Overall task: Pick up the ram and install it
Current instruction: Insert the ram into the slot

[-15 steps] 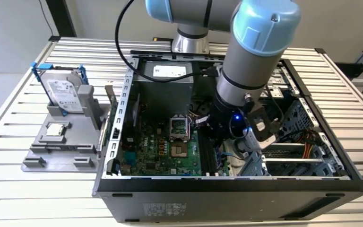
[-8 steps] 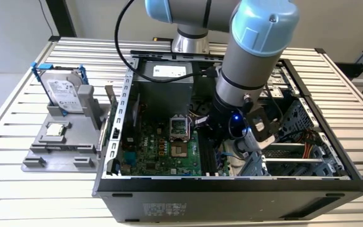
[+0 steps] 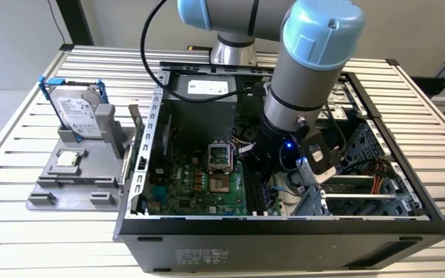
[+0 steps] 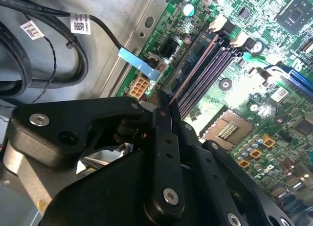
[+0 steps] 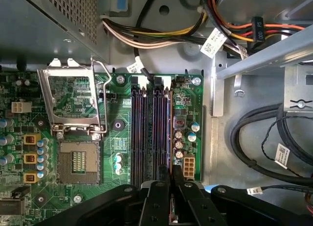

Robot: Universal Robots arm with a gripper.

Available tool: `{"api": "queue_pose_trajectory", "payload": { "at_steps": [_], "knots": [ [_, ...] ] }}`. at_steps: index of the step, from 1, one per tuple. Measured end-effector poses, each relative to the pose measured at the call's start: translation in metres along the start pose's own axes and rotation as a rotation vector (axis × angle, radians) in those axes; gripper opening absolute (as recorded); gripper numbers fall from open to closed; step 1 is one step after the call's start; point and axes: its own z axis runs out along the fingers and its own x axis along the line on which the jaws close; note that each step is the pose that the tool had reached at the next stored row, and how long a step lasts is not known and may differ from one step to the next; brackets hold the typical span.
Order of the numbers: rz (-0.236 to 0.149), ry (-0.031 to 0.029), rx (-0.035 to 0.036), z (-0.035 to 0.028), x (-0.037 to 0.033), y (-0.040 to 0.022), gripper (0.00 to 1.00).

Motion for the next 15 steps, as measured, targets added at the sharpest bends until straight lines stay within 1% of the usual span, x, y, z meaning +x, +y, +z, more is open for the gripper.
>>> {"api": "queue_pose_trajectory", "payload": {
  "at_steps": [12, 14, 15],
  "knots": [
    [0.0, 0.0007, 0.0039, 0.0002, 0.0007, 0.0001, 0.0],
    [0.0, 0.0007, 0.0047, -0.0022, 0.0007, 0.0001, 0.0],
    [0.0, 0.0008, 0.0052, -0.0048, 0.0007, 0.0001, 0.0]
  ]
}}
